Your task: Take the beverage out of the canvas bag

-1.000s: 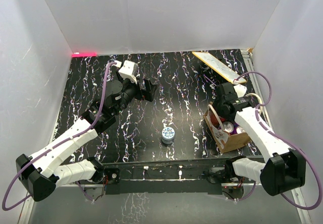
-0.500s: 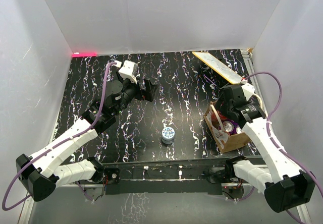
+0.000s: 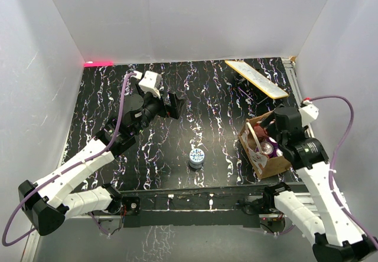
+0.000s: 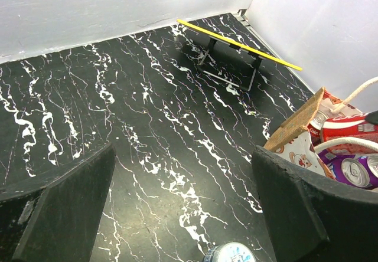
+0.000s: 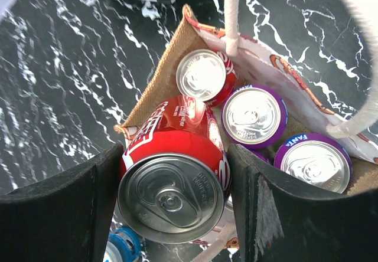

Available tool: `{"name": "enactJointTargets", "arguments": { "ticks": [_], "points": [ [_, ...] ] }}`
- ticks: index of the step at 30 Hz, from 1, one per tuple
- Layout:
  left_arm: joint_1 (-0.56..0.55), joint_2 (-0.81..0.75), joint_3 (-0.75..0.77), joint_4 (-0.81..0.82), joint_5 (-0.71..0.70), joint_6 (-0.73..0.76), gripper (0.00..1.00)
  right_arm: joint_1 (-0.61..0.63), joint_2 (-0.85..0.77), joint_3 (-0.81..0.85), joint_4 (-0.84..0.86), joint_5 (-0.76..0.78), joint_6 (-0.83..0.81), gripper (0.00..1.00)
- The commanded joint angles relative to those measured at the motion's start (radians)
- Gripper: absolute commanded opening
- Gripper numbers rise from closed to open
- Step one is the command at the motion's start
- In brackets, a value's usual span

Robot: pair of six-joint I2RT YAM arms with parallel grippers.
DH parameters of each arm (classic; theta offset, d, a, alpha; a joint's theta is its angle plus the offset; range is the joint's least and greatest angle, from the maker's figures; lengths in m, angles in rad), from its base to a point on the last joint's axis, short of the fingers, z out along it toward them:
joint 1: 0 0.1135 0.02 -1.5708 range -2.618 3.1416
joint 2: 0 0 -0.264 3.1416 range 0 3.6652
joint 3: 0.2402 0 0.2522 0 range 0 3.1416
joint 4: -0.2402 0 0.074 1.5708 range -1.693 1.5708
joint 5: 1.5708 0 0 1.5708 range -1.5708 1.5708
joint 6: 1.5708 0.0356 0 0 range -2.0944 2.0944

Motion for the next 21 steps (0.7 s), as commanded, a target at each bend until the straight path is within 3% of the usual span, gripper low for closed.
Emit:
{"name": "enactJointTargets", "arguments": {
  "ticks": [1, 6, 11, 17, 21],
  "points": [
    [-0.003, -0.032, 0.012, 0.014, -0.017, -0.003, 0.97, 0.003, -0.111, 0.075, 0.129, 0.084, 0.082, 0.08],
    [-0.003, -0.032, 0.013, 0.013, -0.024, 0.001, 0.97, 0.002, -0.209, 0.084, 0.191, 0.072, 0.161, 0.08],
    [-0.004, -0.033, 0.013, 0.012, -0.025, 0.002, 0.97, 0.003, -0.201, 0.14, 0.257, 0.026, 0.178, 0.08],
    [-0.003, -0.035, 0.017, 0.01, -0.041, 0.016, 0.97, 0.003, -0.059, 0.216, 0.388, -0.141, 0.142, 0.08],
    [0.025, -0.033, 0.028, -0.007, -0.104, 0.057, 0.97, 0.004, 0.11, 0.273, 0.462, -0.351, 0.111, 0.08]
  ]
}}
